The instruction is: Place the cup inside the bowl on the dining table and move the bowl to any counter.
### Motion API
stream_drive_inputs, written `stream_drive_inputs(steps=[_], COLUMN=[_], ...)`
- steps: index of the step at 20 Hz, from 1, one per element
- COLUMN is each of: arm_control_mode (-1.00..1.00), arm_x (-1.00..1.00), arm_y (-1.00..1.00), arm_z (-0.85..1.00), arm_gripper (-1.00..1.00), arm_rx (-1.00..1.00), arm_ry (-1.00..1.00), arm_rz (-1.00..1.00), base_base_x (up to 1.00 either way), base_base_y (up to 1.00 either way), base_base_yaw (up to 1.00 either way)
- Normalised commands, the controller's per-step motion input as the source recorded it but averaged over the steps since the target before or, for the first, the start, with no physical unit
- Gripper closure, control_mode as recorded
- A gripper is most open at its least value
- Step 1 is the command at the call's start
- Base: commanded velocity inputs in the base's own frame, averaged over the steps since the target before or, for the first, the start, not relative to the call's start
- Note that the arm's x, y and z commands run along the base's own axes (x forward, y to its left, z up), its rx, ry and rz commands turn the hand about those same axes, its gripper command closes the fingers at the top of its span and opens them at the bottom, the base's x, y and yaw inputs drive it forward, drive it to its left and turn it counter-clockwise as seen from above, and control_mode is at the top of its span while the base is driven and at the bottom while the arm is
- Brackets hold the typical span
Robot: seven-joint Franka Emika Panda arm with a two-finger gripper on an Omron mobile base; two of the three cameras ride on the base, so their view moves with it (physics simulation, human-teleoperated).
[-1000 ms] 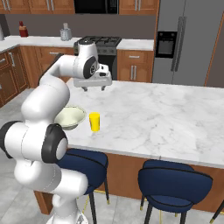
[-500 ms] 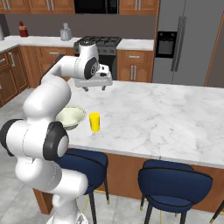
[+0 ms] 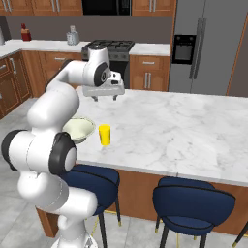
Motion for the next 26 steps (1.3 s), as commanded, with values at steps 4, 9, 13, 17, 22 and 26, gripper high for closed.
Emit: stream_drive_inputs(steps=[4,9,13,17,22,26], arm_control_mode=[-1.0,-1.0,-1.0,-1.0,-1.0,-1.0], arm_x=[0.0,0.0,0.0,0.0,0.02,0.01], arm_y=[0.0,0.0,0.0,0.0,0.0,0.0], arm_z=[0.0,0.0,0.0,0.0,0.0,0.0], arm_gripper=[-1.0,-1.0,-1.0,-1.0,-1.0,-1.0], arm_rx=[0.0,0.0,0.0,0.0,0.0,0.0], arm_ry=[0.02,0.0,0.0,0.0,0.0,0.0], arm_rz=[0.0,0.0,-0.04,-0.09,-0.15,-0.18], base_base_x=[0.0,0.0,0.0,0.0,0.0,0.0], base_base_y=[0.0,0.0,0.0,0.0,0.0,0.0], base_base_yaw=[0.0,0.0,0.0,0.0,0.0,0.0])
